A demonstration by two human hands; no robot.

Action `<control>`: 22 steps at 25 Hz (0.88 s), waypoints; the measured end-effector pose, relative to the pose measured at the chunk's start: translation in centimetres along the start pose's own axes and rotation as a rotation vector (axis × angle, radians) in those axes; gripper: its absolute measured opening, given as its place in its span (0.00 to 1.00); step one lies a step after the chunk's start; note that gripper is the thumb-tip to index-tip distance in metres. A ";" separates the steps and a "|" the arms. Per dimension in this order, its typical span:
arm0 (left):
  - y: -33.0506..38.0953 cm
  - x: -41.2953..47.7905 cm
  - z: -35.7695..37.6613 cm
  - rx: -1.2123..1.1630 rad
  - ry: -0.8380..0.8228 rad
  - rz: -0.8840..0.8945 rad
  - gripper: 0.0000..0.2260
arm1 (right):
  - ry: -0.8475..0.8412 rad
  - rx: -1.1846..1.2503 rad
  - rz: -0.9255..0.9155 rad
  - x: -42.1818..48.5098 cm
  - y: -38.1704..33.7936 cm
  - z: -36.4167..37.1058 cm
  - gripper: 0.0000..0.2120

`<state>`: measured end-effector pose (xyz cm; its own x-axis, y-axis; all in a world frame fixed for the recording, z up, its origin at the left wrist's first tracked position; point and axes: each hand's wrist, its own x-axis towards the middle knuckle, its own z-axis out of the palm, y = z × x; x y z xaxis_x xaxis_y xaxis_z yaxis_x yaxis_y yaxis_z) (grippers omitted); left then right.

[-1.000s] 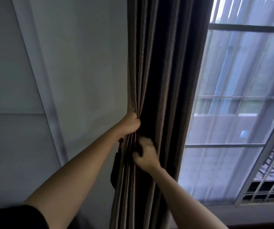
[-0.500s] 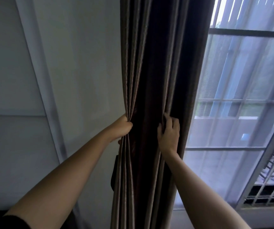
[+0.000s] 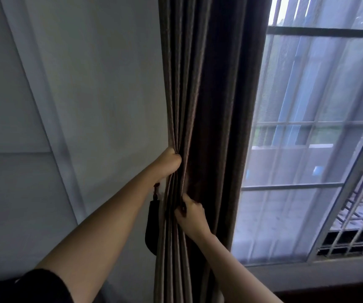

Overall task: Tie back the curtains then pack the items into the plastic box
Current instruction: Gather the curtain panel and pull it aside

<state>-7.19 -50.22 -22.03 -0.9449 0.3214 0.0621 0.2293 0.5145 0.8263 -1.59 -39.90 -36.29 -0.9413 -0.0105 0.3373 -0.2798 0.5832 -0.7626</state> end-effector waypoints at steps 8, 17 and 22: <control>0.8 -0.6 1.2 -0.142 -0.067 -0.011 0.25 | 0.060 -0.193 0.103 0.5 -0.9 2.5 0.18; 1.0 -0.3 1.5 0.047 0.149 -0.018 0.26 | 0.188 -0.239 0.012 -1.5 -1.2 3.2 0.12; -0.6 0.5 0.2 0.047 0.061 -0.013 0.14 | 0.480 -0.157 -0.096 -0.5 0.1 -0.3 0.20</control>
<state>-7.74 -50.22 -22.59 -0.9599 0.2665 0.0870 0.2267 0.5554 0.8001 -1.09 -39.61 -36.34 -0.7099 0.2825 0.6452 -0.2946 0.7130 -0.6363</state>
